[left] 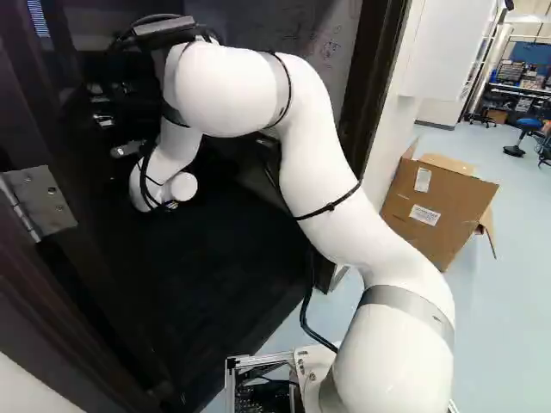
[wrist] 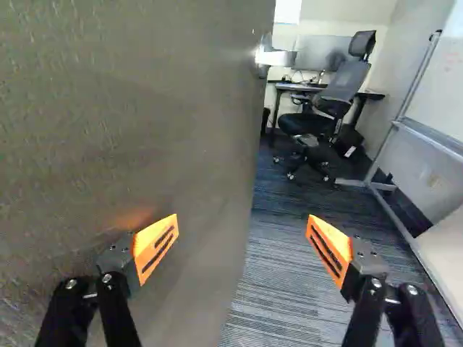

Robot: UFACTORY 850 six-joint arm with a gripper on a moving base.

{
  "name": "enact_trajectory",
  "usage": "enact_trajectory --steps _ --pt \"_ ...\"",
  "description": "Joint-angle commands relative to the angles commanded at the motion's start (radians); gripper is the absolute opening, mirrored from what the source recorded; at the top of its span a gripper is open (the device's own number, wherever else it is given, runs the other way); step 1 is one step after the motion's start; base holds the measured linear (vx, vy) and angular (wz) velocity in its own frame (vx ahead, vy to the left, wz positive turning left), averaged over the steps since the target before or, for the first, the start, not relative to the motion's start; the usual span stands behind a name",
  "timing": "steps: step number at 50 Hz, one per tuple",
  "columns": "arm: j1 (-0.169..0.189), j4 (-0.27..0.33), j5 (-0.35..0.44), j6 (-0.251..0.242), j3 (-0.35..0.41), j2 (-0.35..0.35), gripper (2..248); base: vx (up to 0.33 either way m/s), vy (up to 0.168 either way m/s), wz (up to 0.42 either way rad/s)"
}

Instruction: Open the door and move inside

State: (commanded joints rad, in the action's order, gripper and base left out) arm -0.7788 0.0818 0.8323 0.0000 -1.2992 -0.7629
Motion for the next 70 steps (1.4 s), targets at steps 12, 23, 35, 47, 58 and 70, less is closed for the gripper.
enact_trajectory --steps 12,23,35,47,58,70 --pt "-0.019 0.028 0.000 0.000 -0.055 -0.039 247 0.000 0.000 0.000" --pt "-0.032 0.032 0.000 0.000 -0.096 -0.067 247 0.000 0.000 0.000" --pt "-0.036 0.032 0.000 0.000 -0.109 -0.077 247 0.000 0.000 0.000" --pt "-0.036 0.032 0.000 0.000 -0.110 -0.077 247 0.000 0.000 0.000" --pt "-0.036 0.032 0.000 0.000 -0.108 -0.076 247 0.000 0.000 0.000" --pt "-0.033 0.032 0.000 0.000 -0.098 -0.069 247 0.000 0.000 0.000"
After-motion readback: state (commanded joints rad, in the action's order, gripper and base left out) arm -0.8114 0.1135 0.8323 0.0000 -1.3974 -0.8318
